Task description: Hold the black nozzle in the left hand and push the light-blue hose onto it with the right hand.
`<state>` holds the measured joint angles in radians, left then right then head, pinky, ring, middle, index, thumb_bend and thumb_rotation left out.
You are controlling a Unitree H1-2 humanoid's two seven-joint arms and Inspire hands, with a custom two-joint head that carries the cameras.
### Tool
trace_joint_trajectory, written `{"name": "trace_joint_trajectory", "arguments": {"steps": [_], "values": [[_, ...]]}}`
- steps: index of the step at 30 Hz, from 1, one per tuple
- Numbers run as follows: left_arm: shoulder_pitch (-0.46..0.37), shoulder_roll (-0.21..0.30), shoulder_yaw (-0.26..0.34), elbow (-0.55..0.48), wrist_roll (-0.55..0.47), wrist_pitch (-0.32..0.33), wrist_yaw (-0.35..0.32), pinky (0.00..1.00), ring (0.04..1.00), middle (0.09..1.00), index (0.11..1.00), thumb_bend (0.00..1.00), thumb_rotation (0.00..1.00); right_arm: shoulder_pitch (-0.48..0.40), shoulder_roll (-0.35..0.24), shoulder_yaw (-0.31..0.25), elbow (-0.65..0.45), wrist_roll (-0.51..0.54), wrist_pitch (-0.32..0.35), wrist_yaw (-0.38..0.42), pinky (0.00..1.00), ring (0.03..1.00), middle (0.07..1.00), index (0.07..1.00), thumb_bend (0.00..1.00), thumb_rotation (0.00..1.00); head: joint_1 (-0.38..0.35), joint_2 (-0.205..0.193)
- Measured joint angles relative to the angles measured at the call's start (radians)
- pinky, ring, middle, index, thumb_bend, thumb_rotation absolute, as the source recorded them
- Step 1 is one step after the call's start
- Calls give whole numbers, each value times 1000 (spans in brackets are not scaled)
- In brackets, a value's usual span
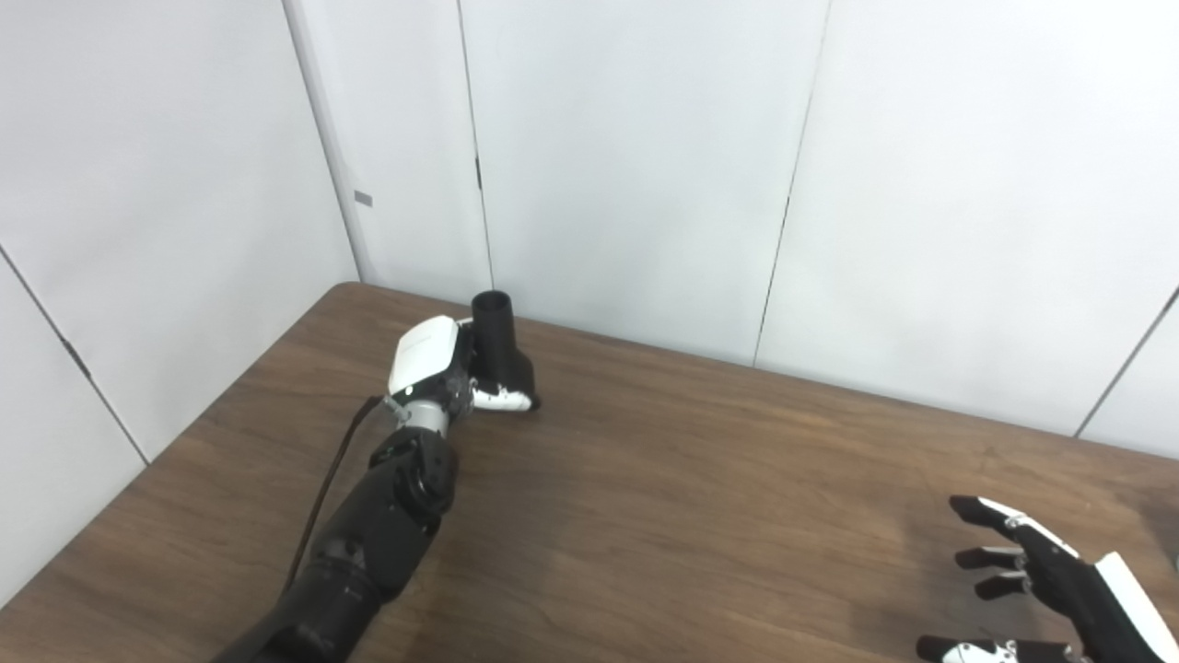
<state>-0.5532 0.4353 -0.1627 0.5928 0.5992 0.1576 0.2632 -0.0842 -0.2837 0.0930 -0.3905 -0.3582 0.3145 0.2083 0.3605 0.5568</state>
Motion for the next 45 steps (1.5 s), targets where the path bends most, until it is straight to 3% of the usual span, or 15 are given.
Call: {"name": "trace_joint_trajectory", "arguments": {"steps": [6,14,19,23,27,28,32,36,39,44,45], "values": [[-7,8,-56,3,25,-7,4,353,449,480,490,526,0,-1,0,0,0,1,5,0,593,708,853,816,729,0,-2,3],[-14,24,-108,23,65,-25,29,344,438,478,488,527,0,-4,0,-1,3,1,15,0,590,717,852,829,726,0,-24,15],[11,33,-130,2,68,-68,43,245,383,452,491,527,0,-5,2,1,8,-2,18,0,579,709,837,828,729,0,-75,25],[57,22,-142,-53,62,-154,51,280,405,424,502,524,0,-7,6,9,43,-7,-21,-19,563,688,811,806,754,0,-144,34],[111,-22,-175,-110,68,-266,95,288,380,397,503,520,0,-15,18,7,123,-1,-114,-55,551,697,813,801,763,7,-207,43],[117,-31,-183,-128,73,-285,94,282,376,434,493,524,0,-16,22,6,135,-1,-124,-61,555,703,817,806,759,38,-207,43],[121,-41,-257,-162,118,-402,82,258,388,397,504,520,0,-22,32,0,183,5,-169,-76,550,709,827,813,744,103,-271,52],[114,-73,-296,-162,169,-488,80,247,373,394,501,520,0,-27,37,-19,224,28,-241,-100,547,714,809,791,732,65,-294,58],[109,-95,-309,-155,196,-534,82,239,353,463,484,526,0,-30,47,-29,235,39,-273,-120,558,718,801,786,715,92,-307,63],[81,-143,-344,-128,240,-578,84,251,380,400,502,520,0,-44,70,-41,234,37,-276,-139,567,702,802,780,710,143,-333,72],[71,-153,-353,-114,250,-584,89,241,372,442,490,524,0,-45,70,-41,235,36,-279,-139,559,694,802,777,706,140,-337,72]]}}
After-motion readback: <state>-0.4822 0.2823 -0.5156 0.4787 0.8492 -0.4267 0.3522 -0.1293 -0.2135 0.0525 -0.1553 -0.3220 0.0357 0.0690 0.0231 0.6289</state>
